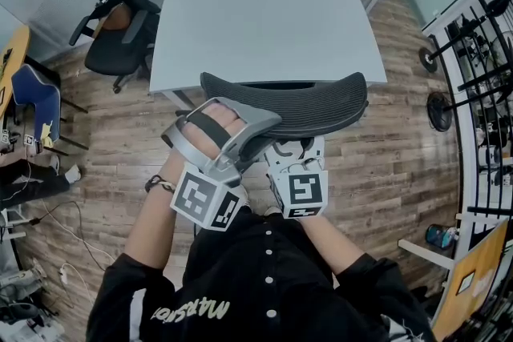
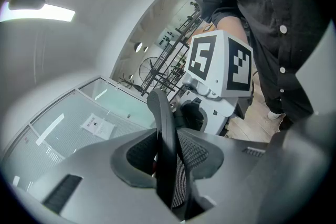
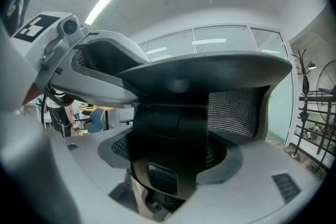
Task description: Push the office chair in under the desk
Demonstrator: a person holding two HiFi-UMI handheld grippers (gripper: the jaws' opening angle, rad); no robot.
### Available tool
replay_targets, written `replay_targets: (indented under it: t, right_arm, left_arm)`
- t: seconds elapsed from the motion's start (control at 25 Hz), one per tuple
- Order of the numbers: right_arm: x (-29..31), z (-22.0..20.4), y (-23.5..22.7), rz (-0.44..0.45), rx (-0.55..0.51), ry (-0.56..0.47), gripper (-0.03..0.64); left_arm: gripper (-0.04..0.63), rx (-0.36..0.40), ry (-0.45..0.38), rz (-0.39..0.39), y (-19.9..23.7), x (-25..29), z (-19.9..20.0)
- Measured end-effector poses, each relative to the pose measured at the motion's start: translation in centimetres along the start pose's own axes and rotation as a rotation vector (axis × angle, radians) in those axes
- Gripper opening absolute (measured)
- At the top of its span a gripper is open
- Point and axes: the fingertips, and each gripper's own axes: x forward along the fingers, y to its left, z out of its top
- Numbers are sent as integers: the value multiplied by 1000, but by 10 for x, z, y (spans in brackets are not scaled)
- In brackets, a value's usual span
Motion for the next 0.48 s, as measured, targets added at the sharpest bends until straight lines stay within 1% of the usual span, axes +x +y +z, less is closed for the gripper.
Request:
replay_targets:
  t: [0.48]
  right_arm:
    - [26,6,-8,-14,-3,-4,333]
  left_arm:
    - [117,10,-13,0,16,10,-19]
